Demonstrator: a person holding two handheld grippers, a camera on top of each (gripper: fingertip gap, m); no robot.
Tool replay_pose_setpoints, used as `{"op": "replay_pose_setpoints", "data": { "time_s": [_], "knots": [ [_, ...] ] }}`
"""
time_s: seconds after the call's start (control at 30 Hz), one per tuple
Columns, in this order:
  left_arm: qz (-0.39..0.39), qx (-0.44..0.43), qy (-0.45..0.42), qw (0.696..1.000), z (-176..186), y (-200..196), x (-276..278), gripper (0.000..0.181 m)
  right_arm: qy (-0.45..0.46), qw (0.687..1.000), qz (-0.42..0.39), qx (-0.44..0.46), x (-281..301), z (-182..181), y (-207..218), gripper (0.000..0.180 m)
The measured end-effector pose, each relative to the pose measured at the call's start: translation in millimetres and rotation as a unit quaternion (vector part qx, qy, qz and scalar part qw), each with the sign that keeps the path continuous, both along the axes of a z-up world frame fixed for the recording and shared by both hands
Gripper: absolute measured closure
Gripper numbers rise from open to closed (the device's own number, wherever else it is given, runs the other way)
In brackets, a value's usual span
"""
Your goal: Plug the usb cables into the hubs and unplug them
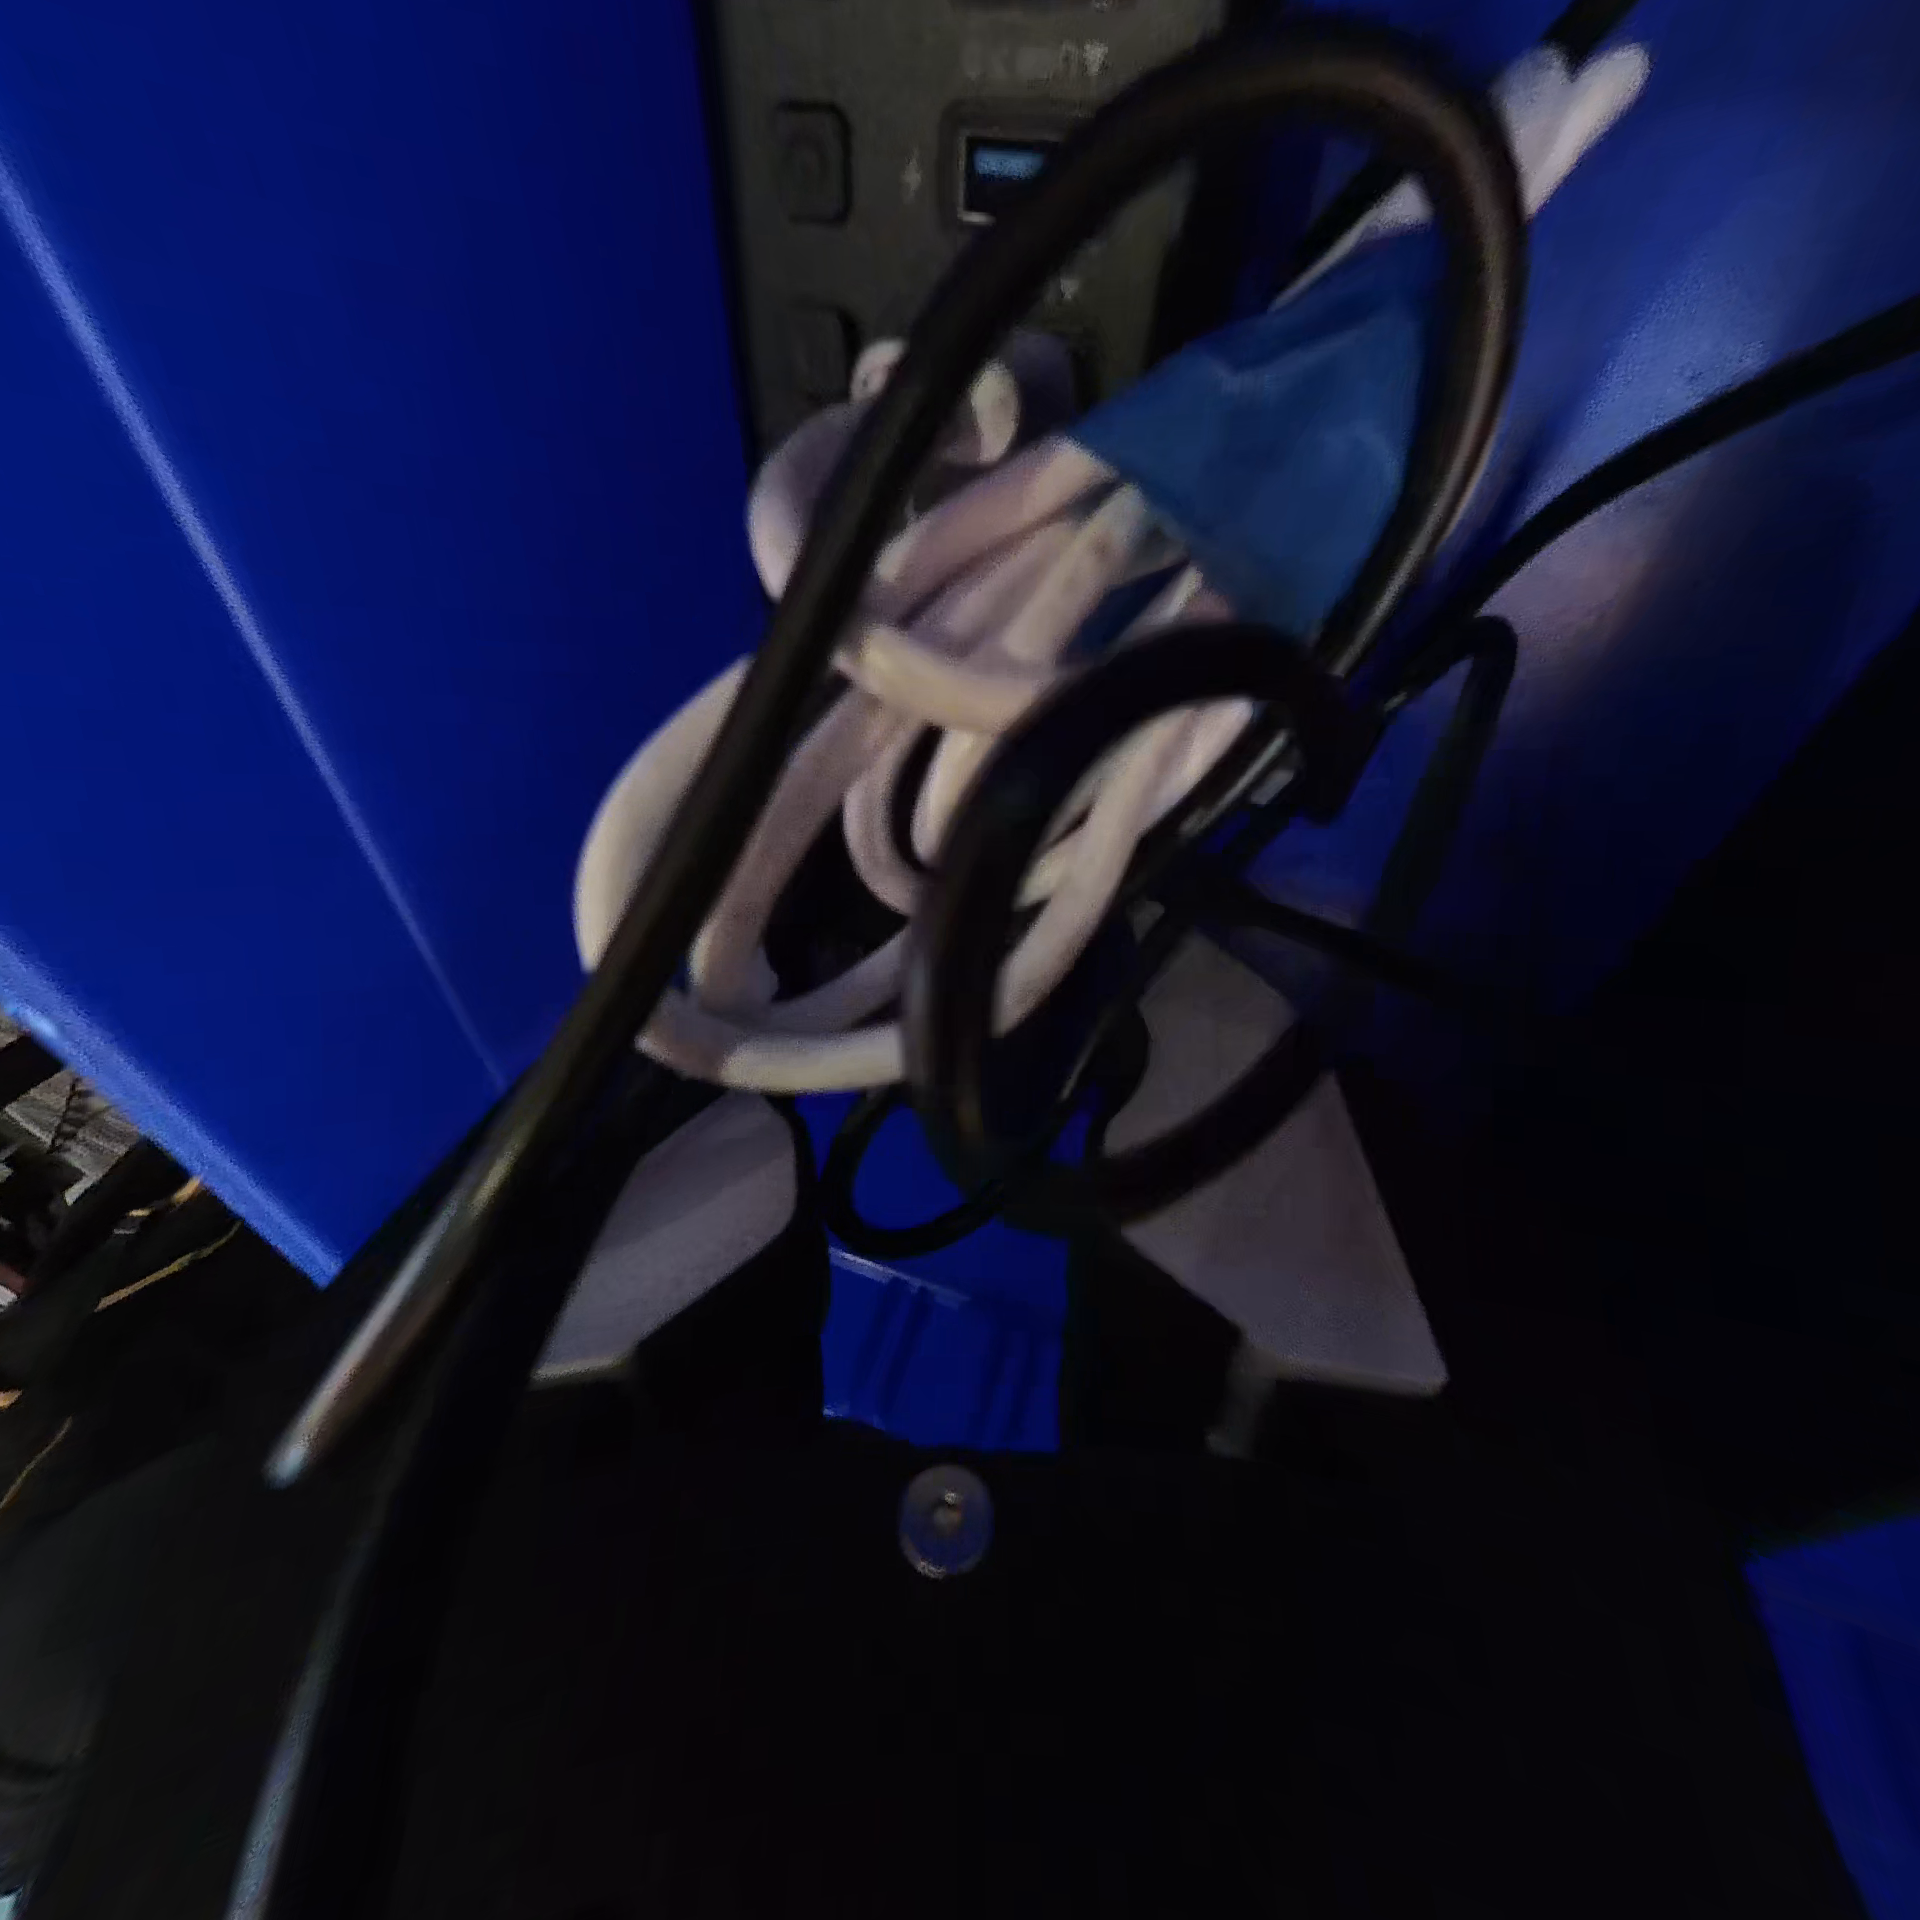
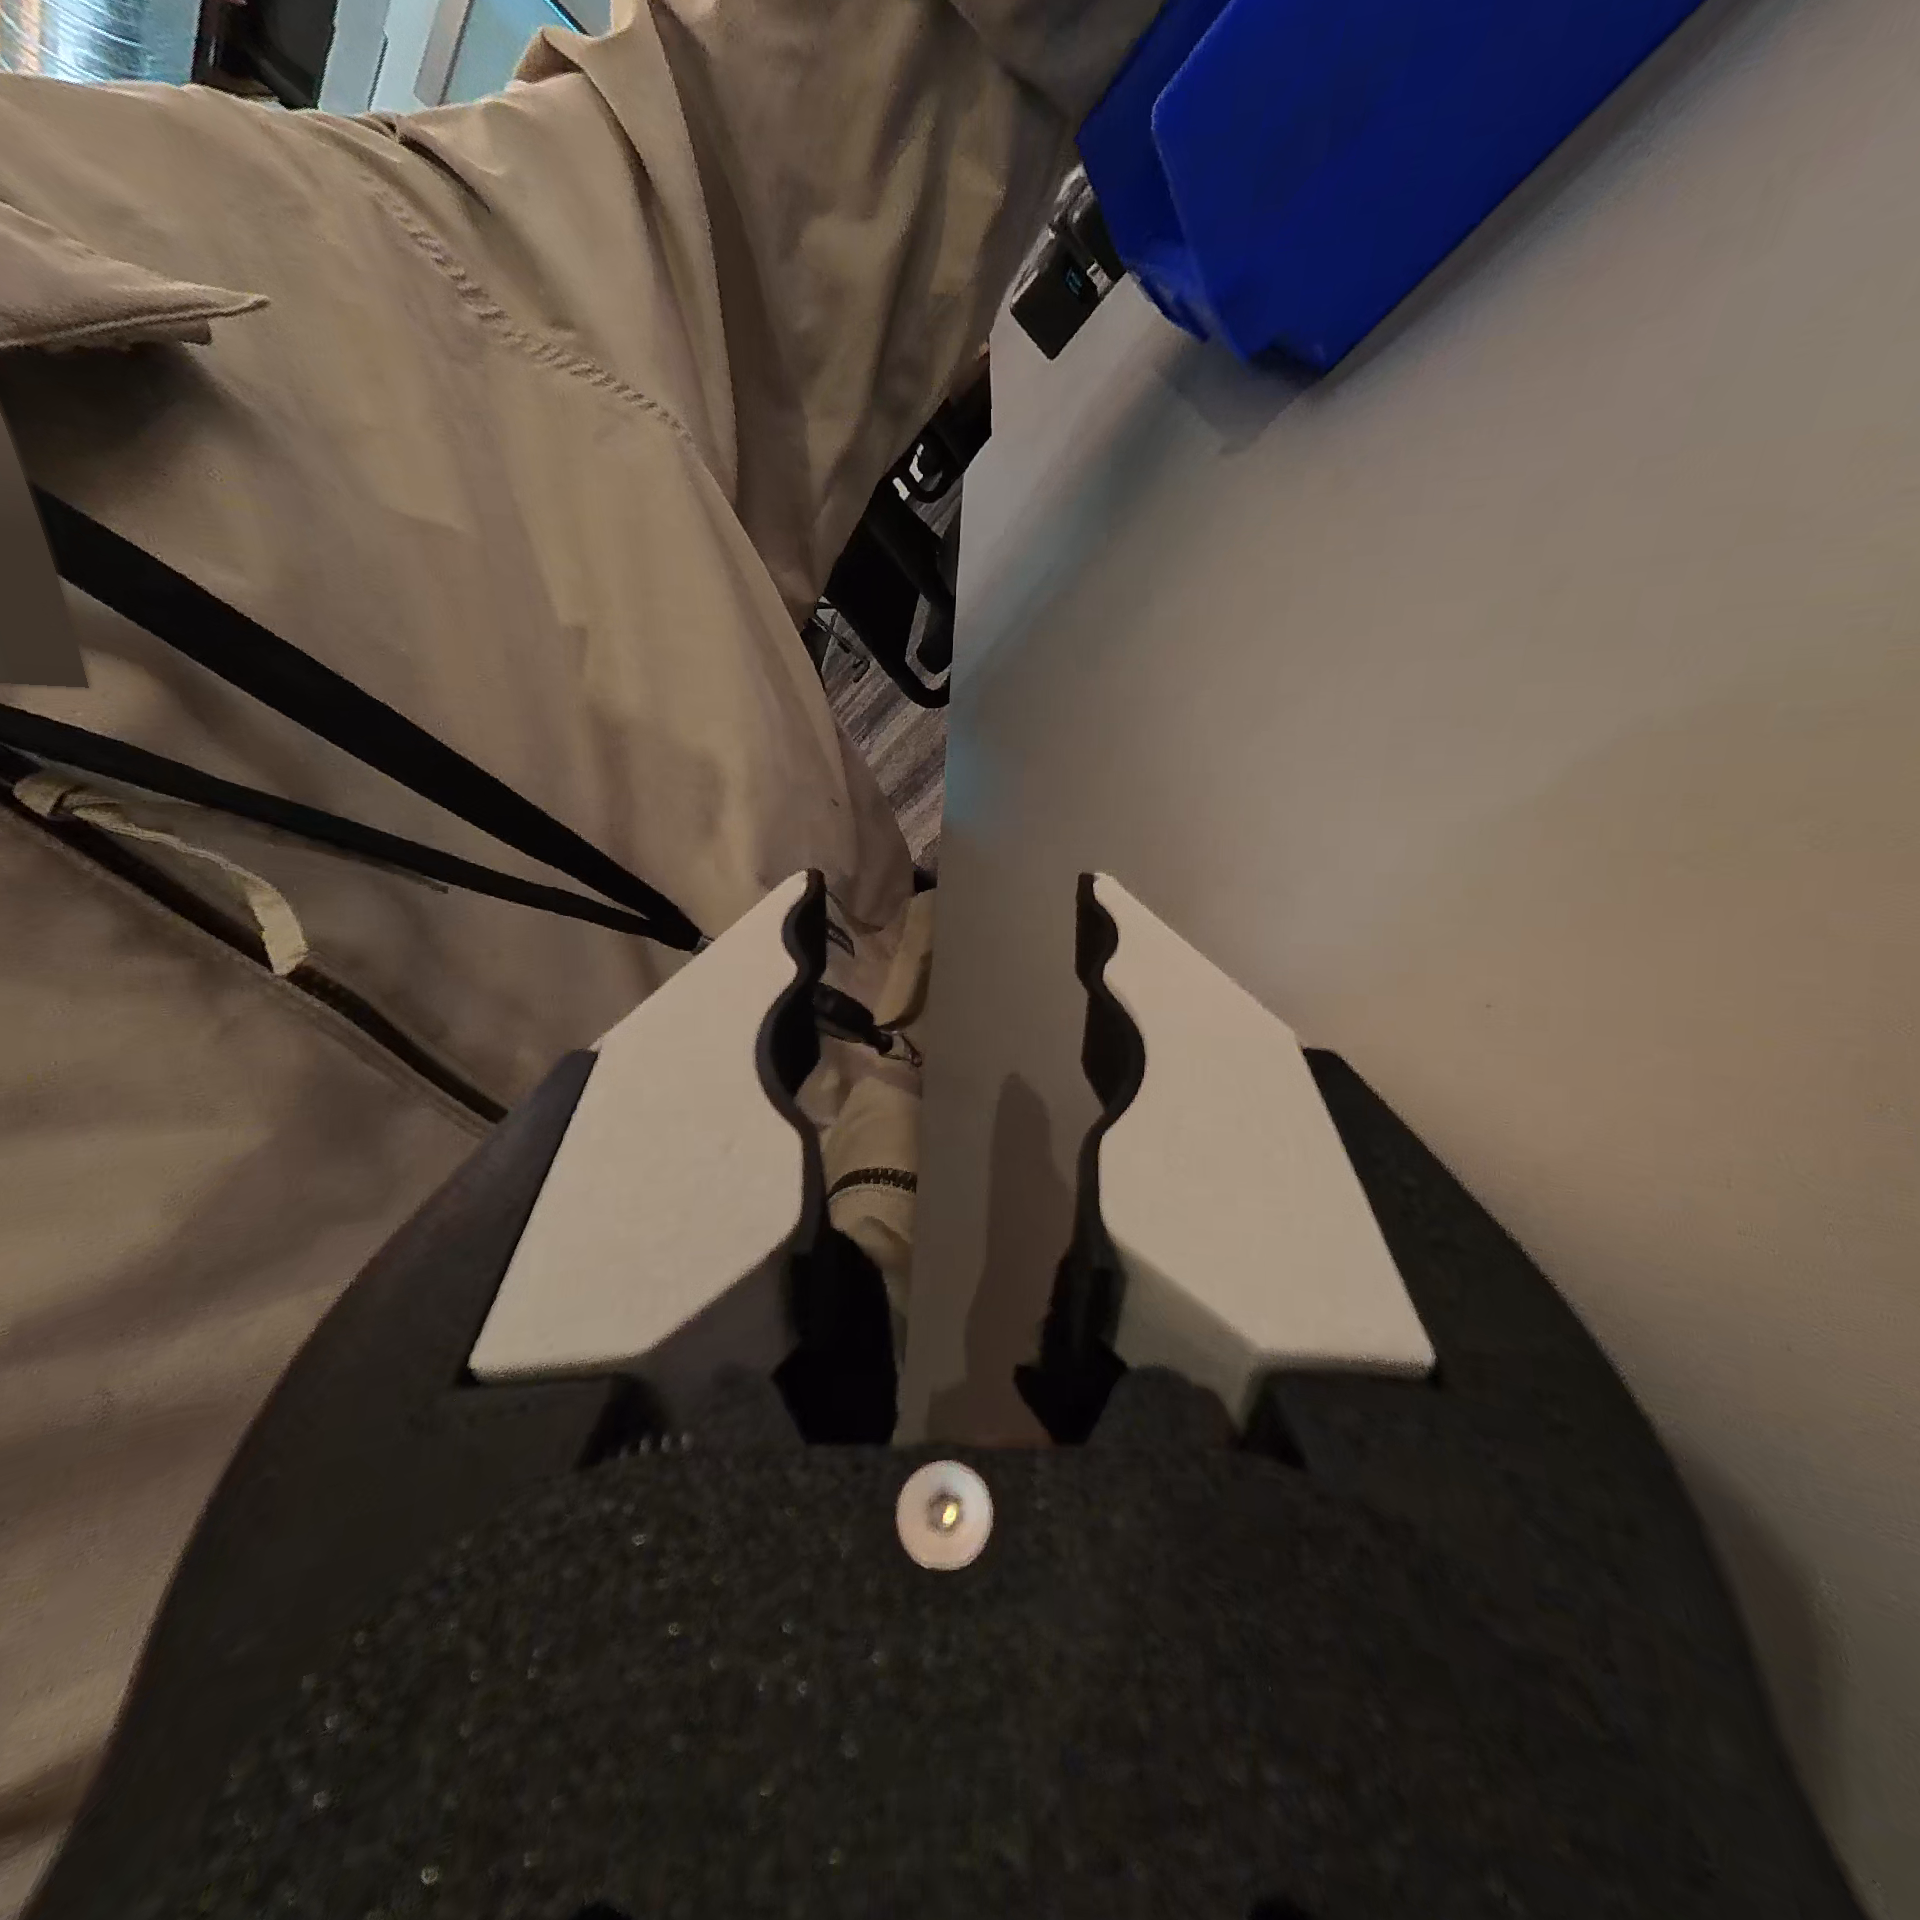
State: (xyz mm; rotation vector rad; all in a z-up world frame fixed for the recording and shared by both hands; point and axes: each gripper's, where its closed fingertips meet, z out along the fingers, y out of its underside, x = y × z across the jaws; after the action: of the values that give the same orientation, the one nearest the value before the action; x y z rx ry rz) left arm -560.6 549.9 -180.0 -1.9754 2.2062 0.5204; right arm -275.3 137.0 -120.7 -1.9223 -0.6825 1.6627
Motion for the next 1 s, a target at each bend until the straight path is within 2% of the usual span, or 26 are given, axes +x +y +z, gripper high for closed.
{"op": "replay_pose_setpoints", "data": {
  "time_s": [0.03,0.27,0.47,0.53,0.7,0.8,0.9,1.0],
  "knots": [
    [0.001,0.000,0.004,1.000,0.1,0.0,-0.2,0.127,-0.001,1.000,-0.001,-0.001,0.3,-0.5,0.1,0.132],
    [-0.003,0.024,-0.008,1.000,4.1,-6.6,-1.9,0.127,0.016,1.000,-0.008,-0.005,1.8,6.3,2.4,0.133],
    [-0.075,0.149,0.027,0.986,53.2,-10.1,3.9,0.127,0.021,1.000,-0.007,0.000,0.5,10.9,-0.1,0.133],
    [-0.115,0.199,0.060,0.971,77.1,-17.9,8.1,0.127,0.021,1.000,-0.009,0.006,0.7,12.6,-0.5,0.133],
    [-0.219,0.327,0.159,0.906,137.7,-47.6,23.2,0.128,0.033,0.999,-0.018,0.020,0.9,22.3,4.1,0.133],
    [-0.250,0.377,0.192,0.871,169.3,-67.8,27.0,0.129,0.036,0.999,-0.017,0.026,-1.2,27.3,5.6,0.133],
    [-0.254,0.408,0.208,0.852,199.4,-86.5,25.7,0.129,0.027,0.999,-0.021,0.040,-4.2,31.8,8.8,0.133],
    [-0.270,0.433,0.218,0.832,224.9,-109.0,31.7,0.129,-0.016,0.994,-0.067,0.081,-6.8,43.3,36.3,0.132]
  ]
}}
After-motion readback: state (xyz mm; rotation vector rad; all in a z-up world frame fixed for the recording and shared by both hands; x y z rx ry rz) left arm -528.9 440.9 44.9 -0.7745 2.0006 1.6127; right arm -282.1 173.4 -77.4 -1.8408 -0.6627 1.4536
